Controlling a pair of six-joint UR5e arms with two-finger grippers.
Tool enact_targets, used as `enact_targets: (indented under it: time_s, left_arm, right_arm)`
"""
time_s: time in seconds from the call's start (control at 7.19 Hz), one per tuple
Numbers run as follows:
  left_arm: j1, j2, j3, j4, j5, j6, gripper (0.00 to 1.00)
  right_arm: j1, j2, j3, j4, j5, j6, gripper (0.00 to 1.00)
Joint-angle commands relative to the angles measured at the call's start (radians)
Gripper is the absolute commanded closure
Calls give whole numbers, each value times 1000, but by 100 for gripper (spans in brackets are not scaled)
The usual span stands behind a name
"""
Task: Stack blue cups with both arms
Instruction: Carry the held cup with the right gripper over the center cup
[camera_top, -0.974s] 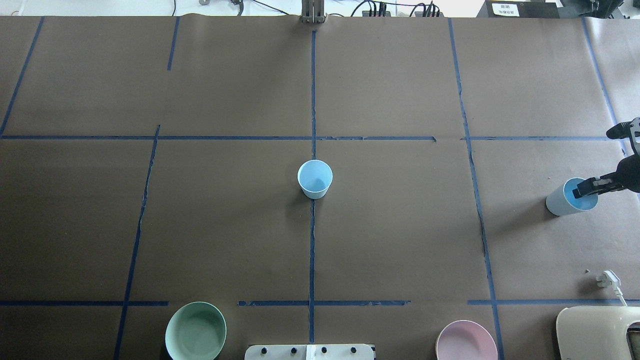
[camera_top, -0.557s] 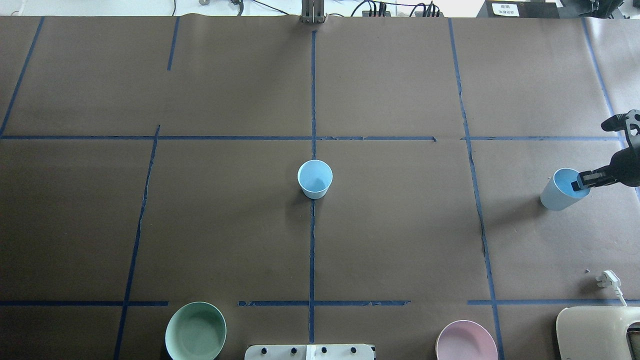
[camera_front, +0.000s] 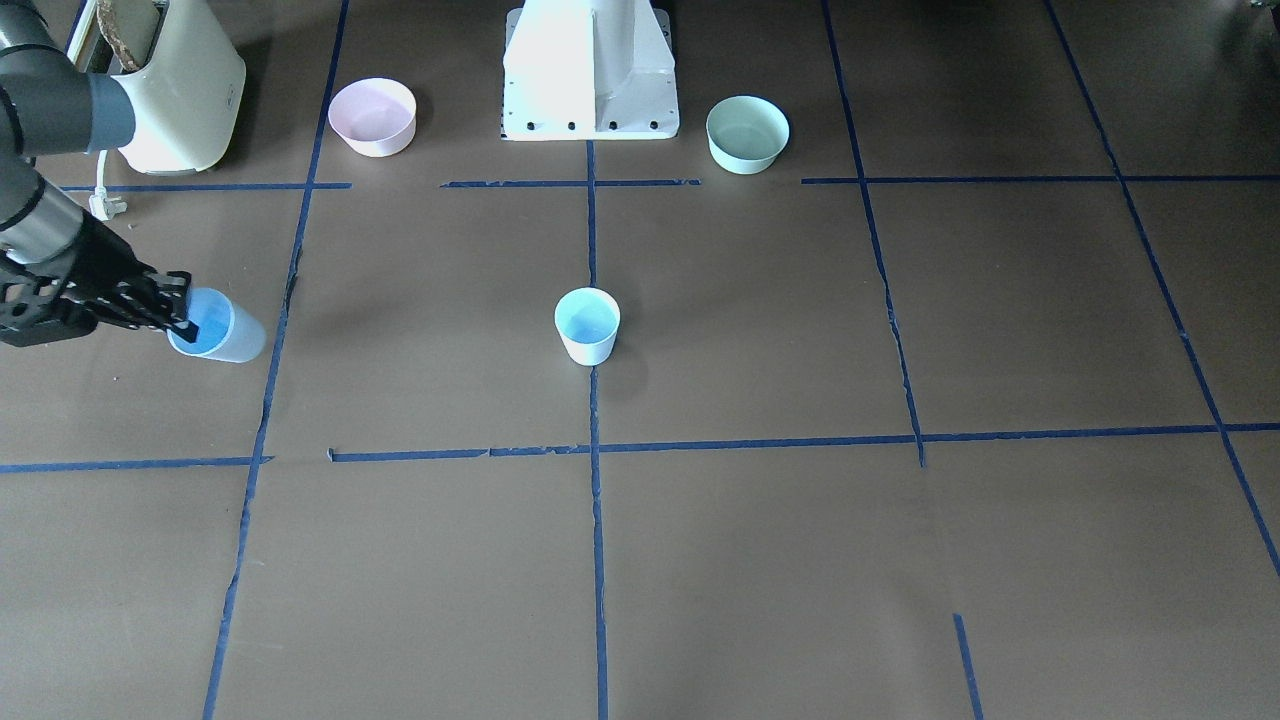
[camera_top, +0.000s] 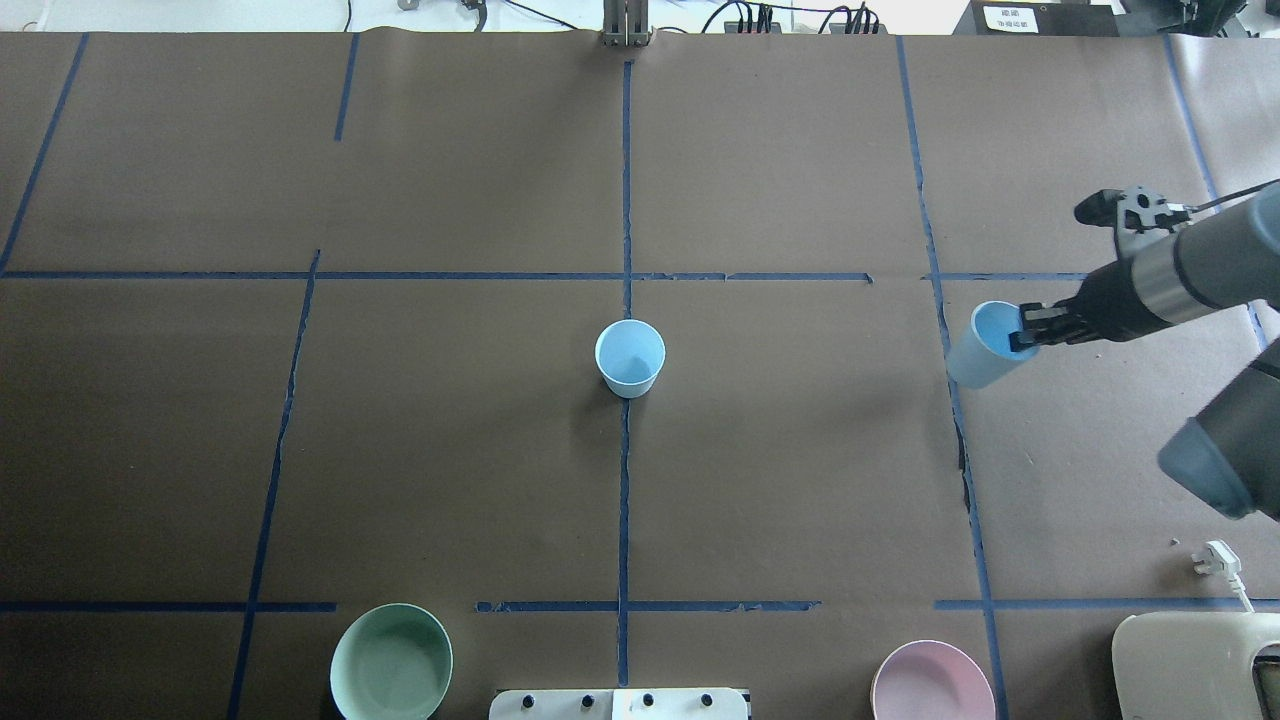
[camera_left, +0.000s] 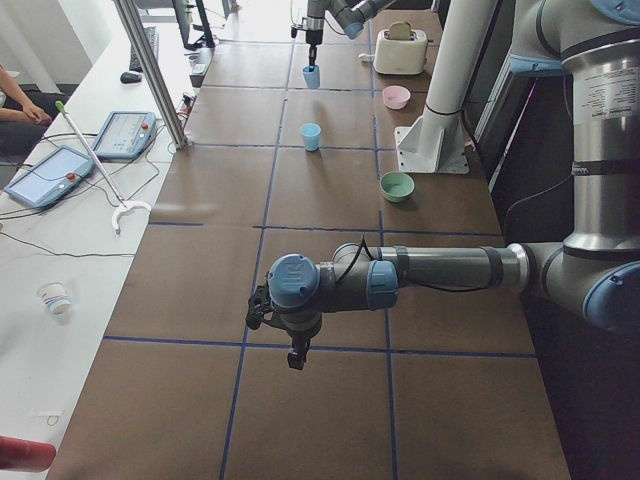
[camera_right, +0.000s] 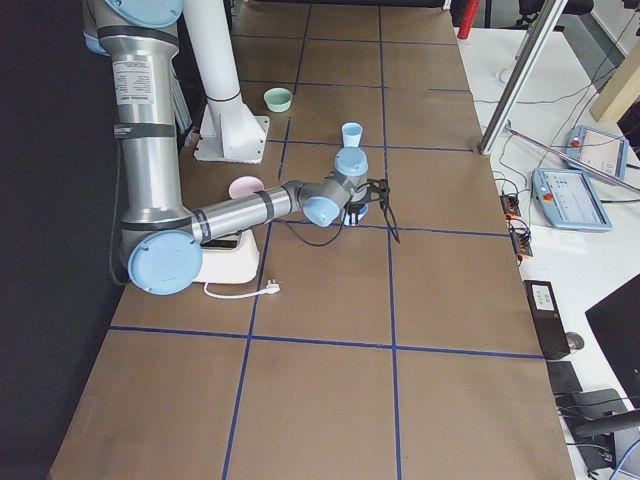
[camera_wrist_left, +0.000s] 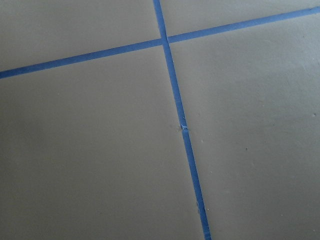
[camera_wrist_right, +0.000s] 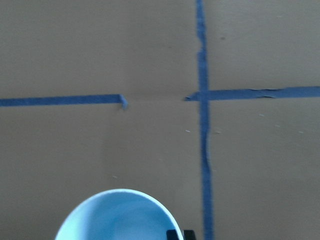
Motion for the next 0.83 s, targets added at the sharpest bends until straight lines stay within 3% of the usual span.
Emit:
enact_targets:
  time_s: [0.0,0.14,0.28,0.42,0.56,0.7]
  left_arm:
    - [1,-1,-20,0,3,-86,0]
    - [1,0,-19,-17,3,-81,0]
    - [1,14,-19,-50,3,-90,0]
    - [3,13,-19,-52,2,-91,0]
    - [3,13,-17,-52,0,-91,0]
    - [3,14,-17,-52,0,-91,0]
  right_arm:
    - [-129,258,98,-388,-133,141,100]
    - [-212,394,93,-500,-195,245,100]
    - [-267,473,84,-517,-301,341,100]
    - [-295,510,88,-529,-334,406,100]
    - [-367,555,70,-566,-480,461,100]
    - [-380,555,67,-572,-518,465,100]
